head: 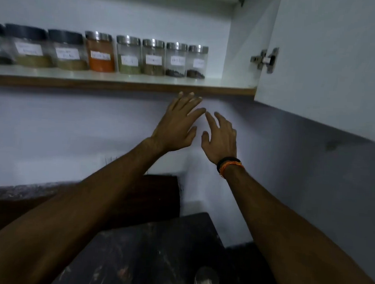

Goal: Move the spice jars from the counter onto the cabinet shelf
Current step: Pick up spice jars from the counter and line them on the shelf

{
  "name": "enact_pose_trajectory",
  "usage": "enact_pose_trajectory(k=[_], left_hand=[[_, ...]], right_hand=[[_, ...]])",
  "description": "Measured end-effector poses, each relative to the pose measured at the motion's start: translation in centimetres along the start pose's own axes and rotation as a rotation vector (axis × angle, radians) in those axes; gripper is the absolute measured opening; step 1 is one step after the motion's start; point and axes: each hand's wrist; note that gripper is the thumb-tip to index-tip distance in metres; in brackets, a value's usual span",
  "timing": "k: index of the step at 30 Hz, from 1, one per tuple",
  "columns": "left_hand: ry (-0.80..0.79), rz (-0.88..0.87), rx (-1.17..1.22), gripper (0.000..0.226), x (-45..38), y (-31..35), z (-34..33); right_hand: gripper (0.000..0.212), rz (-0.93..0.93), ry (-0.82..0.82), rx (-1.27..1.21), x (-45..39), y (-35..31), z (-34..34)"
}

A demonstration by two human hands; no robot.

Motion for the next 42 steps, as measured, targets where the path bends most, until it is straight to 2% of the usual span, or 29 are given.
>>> enact_pose_trajectory(k=[3,11,14,20,24,31,36,42], left_hand=[[-0.093,0.039,0.095,0.053,4.1,1.9,-2.3],[-0.580,0.220,0.222,0.062,18.9,8.1,-11.0],[-0.742,0.309,0.304,0.065,23.5,10.4,-13.1],[-0.930,0.466,0.437,0.061,29.5,14.4,-14.9],[-1.024,0.524,0.424,0.065,31.3,16.1,-15.6],[-1.030,0.620,0.476,0.067,33.6,17.8,-16.3],[-1.091,0.651,0.495,0.073,34.2,18.3,-16.9],[-1.123,0.706,0.529,0.073,33.4,18.6,-16.8]], right_hand=[[0.057,-0.104,-0.196,-0.005,5.4,1.2,-1.5],[0.047,-0.318,-0.659,-0.049,19.4,3.1,-4.8],[0.041,-0.401,-0.772,-0.069,23.5,3.1,-5.7],[0.055,-0.509,-0.940,-0.046,29.7,3.2,-7.1],[0.062,-0.528,-1.019,0.024,32.2,3.5,-8.0],[0.075,-0.543,-1.030,0.092,34.6,3.7,-9.1],[0.085,-0.594,-1.017,0.079,35.4,4.2,-9.5],[0.085,-0.648,-1.023,0.015,35.7,4.8,-10.3]])
Point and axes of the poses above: each hand's wrist, its own x-axis away from the middle knuckle, its own z-axis out of the back of the hand, y = z × x, and after that the axes turned 1 degree about y, right-handed
